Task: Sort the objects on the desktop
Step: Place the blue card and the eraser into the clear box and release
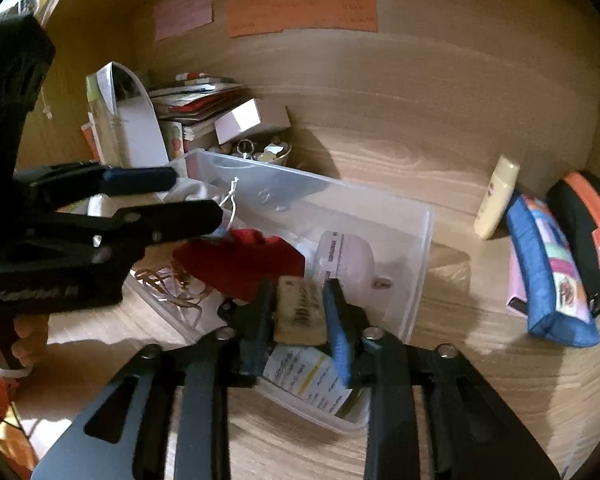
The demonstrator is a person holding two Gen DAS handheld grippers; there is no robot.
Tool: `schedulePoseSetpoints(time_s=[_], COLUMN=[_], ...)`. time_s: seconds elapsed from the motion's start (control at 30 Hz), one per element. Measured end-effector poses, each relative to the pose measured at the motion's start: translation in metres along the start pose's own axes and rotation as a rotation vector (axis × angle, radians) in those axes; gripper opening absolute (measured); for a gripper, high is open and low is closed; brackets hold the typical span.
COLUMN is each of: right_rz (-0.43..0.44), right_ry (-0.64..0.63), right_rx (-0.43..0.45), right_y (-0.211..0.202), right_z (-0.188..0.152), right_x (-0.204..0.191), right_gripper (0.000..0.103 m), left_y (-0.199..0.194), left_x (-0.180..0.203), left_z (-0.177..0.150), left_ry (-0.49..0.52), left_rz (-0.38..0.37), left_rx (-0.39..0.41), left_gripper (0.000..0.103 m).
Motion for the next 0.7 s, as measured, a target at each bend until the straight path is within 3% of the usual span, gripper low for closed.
schedulePoseSetpoints(time_s=[0.07, 0.3, 0.43, 0.6, 0.7], right_rz=[-0.025, -0.024, -0.041, -0.071, -0.090], right_ry=[-0.015, -0.021, -0.017, 0.000, 0.013], right_rx=[0.026, 0.042, 0.031, 0.030, 0.031], right_y=[-0.003, -0.010, -0.012, -0.023, -0.032], right_z=[0.002, 0.005, 0.005, 0.004, 0.002], right_x=[0.000, -0.004, -0.004, -0.002, 0.000], right_gripper=[0.058, 0.062, 0.065, 0.085, 0.087], left_y=[-0.002, -0.006, -0.015, -0.025, -0.036], left_x=[-0.002, -0.004, -0.001, -0.001, -0.005], left_z=[0.001, 0.002, 0.002, -0.004, -0.010], left_ry=[-0.008, -0.027, -0.010, -0.022, -0.047], left_rz=[-0.003, -0.020, 0.009, 0.029, 0.047], left_rx=[0.004, -0.012, 0.004, 0.001, 0.006], left_gripper=[0.088, 0.094, 0.099, 0.100, 0.100])
Point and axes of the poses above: each gripper's, at about its wrist camera, not at the fingertips, and y roughly the way its jaws point, x to its right, z to its top, the point moved 6 cm from there along y, roughly the way its jaws point, and after that the axes turned 11 degrees about y, right-handed, at the moved point
